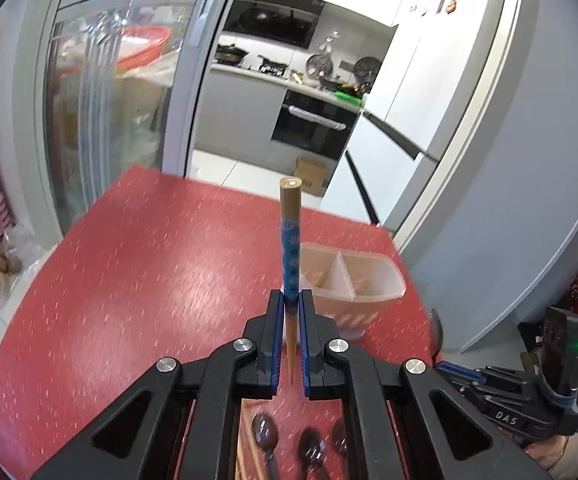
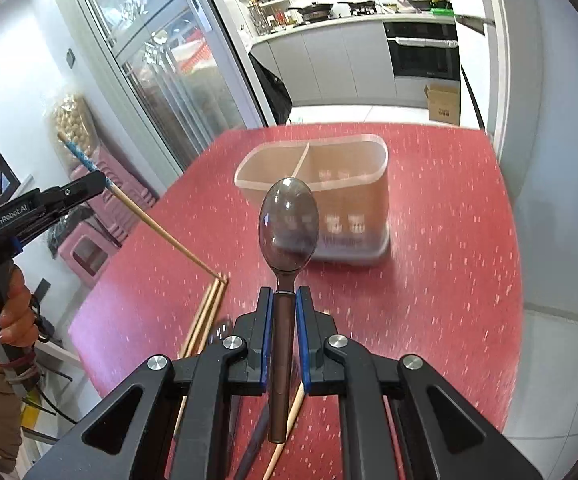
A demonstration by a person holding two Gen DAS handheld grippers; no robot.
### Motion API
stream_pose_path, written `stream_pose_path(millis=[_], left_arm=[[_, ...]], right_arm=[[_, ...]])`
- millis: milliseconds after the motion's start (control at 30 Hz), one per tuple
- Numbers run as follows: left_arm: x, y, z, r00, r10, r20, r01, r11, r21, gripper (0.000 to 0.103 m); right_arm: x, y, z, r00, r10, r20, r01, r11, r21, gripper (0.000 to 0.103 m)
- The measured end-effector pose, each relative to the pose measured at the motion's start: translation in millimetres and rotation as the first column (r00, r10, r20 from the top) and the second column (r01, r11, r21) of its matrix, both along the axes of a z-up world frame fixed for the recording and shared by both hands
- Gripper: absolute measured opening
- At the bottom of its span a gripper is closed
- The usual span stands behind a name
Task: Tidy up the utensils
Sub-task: 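Lift the chopstick and spoon and carry both toward the beige utensil holder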
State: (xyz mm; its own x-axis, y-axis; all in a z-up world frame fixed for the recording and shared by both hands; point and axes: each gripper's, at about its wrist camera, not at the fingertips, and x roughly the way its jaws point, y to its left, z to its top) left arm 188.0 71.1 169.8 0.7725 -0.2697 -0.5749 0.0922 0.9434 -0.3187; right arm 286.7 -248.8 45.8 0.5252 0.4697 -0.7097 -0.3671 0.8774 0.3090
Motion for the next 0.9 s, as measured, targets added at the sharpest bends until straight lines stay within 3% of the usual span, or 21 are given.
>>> stream_pose_path(millis=[233,433,633,900], left_arm=[[32,-8,48,0.997,-0.019,0.078,0.020,1.000,-0.011,0.036],[67,-18,63,0.994,-0.030,0.106,0.030,1.000,0.002,0.036],[102,-37,54,0.994,-0.046,0.103,0.042,0.998,0.038,0.036],[134,-55,6,0.997,-0.055,0.045,0.052,0.997,0.058,0.035]], right_arm=[[37,-2,37,0.998,-0.011,0.064,0.010,1.000,0.011,0.012],[80,5,63,0.990,-0.032,0.140,0.030,0.999,0.018,0.012],[120,20,74,0.966,-0.050,0.255,0.046,0.999,0.021,0.012],[150,55,38,0.932,-0.019,0.362,0.039,0.998,-0.048,0.012]])
